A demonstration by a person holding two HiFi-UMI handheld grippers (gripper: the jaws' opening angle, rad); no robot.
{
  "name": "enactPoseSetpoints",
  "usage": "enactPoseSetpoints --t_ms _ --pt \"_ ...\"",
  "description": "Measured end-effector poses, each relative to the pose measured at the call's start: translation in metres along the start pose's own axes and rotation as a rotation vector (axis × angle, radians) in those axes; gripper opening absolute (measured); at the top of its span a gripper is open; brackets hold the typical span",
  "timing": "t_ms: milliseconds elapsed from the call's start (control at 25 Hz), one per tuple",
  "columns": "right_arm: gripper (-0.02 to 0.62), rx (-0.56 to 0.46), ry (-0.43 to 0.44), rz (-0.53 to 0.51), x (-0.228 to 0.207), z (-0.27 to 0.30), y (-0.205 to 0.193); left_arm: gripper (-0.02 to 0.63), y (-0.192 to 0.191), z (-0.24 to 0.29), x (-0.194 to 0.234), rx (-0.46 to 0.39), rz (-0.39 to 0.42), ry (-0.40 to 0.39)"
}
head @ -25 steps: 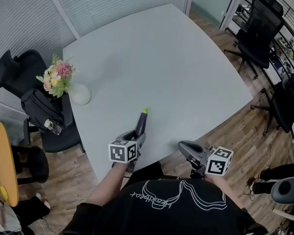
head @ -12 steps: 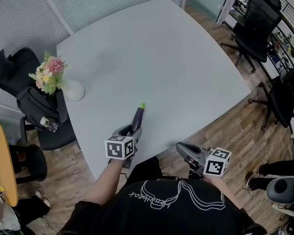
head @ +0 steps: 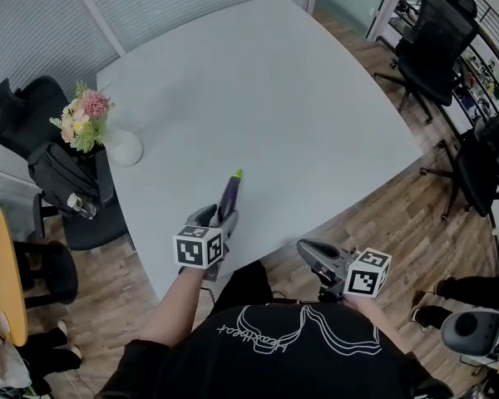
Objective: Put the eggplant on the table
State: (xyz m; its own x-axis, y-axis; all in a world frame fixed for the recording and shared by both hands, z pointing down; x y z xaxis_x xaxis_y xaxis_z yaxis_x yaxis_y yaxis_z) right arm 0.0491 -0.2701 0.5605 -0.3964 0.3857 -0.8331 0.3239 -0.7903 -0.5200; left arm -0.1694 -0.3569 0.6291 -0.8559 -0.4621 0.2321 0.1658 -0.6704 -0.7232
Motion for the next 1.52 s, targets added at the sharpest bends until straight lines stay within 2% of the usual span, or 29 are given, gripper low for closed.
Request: enactPoseSetpoints --t_ms 200,480,640,800,960,1200,1520 --pt "0.009 -0.012 0.026 -0.019 0.009 -0.008 0.000 0.230 0.010 -0.023 -0.010 -0.062 -0.026 0.001" --pt "0.009 -0.005 0.081 -0.110 0.039 -0.021 0.003 0.229 0.029 -0.079 -0.047 -0.187 -0.096 -0.067" --pt "0.009 -0.008 0.127 -0.174 0.063 -0.032 0.009 0.225 0.035 -0.115 -0.084 -0.238 -0.105 -0.161" --pt "0.009 -0.018 0.187 -0.222 0.089 -0.044 0.011 0.201 0.037 -0.148 -0.132 -0.321 -0.103 -0.293" --pt "0.009 -0.004 0.231 -0.266 0.110 -0.052 0.008 0.130 0.036 -0.174 -0.172 -0.392 -0.104 -0.388" --pt "0.008 0.024 0.303 -0.317 0.140 -0.059 0.000 0.041 0.031 -0.196 -0.205 -0.435 -0.065 -0.408" --pt "0.008 0.059 0.352 -0.347 0.157 -0.061 -0.016 0.021 0.019 -0.215 -0.219 -0.467 -0.040 -0.351"
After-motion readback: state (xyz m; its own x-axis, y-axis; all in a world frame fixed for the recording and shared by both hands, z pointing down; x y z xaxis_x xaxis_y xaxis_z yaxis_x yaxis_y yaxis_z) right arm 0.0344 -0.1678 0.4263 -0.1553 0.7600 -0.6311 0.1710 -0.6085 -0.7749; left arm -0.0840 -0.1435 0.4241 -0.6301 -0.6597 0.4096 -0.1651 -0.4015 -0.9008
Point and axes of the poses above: the fingertips, and each gripper's own axes: z forward along the fingers, x to its left, y out of its top, the point moved 4 cm from there along -z, backward along the fingers, and after that the axes turned 6 degrees about z, right-handed, at the moved point
